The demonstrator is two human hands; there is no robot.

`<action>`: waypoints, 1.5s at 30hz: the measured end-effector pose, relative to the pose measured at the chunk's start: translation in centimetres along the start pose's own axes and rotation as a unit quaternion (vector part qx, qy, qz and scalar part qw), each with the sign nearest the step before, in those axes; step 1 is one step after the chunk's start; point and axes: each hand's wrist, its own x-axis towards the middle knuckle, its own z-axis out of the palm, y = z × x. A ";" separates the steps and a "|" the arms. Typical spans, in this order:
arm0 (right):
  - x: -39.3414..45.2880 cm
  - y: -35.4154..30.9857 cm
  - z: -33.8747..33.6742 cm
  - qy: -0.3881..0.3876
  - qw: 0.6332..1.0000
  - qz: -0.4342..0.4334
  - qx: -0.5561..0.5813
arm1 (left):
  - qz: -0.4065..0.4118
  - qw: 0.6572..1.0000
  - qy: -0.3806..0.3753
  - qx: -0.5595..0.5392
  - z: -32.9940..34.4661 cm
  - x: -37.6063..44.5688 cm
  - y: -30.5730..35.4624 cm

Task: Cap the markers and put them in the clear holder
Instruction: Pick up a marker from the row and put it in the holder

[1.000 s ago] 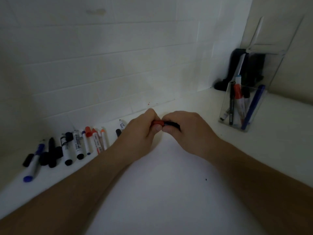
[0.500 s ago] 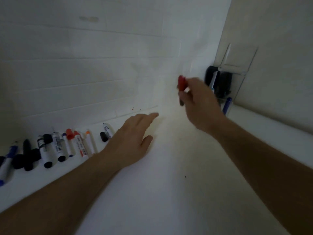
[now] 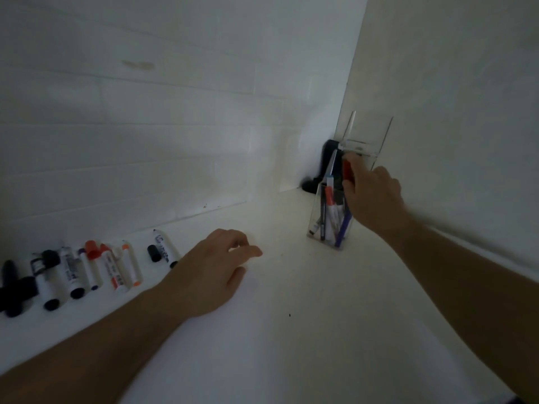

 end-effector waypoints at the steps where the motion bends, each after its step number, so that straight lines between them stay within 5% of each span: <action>1: -0.2 0.0 0.3 -0.008 1.000 0.015 -0.008 | 0.003 1.000 0.001 0.002 0.0 0.0 0.0; 12: -2.6 0.7 2.2 -0.062 0.998 0.006 0.027 | 0.019 1.000 0.006 0.009 0.0 0.0 0.0; 19: -3.8 -2.4 2.1 0.060 0.996 0.017 0.066 | 0.013 1.000 -0.001 0.013 -0.2 0.0 -0.1; 22: -5.3 -6.2 2.6 0.043 0.989 -0.045 0.136 | 0.005 1.000 0.006 0.016 -1.0 0.1 -0.5; 28: -7.4 -15.9 5.4 -0.142 0.932 -0.152 0.296 | -0.170 0.980 0.087 0.055 -5.8 -0.6 -4.5; 35: -9.0 -24.2 7.0 -0.253 0.872 -0.230 0.350 | -0.334 0.932 0.117 0.075 -8.7 -2.5 -9.0; 40: -8.2 -24.2 7.4 -0.244 0.906 -0.208 0.277 | -0.365 0.926 0.063 0.077 -8.6 -2.1 -7.9; 45: -6.8 -19.5 7.6 -0.242 0.947 -0.157 0.142 | -0.436 0.895 -0.095 -0.006 -8.7 -2.0 -5.9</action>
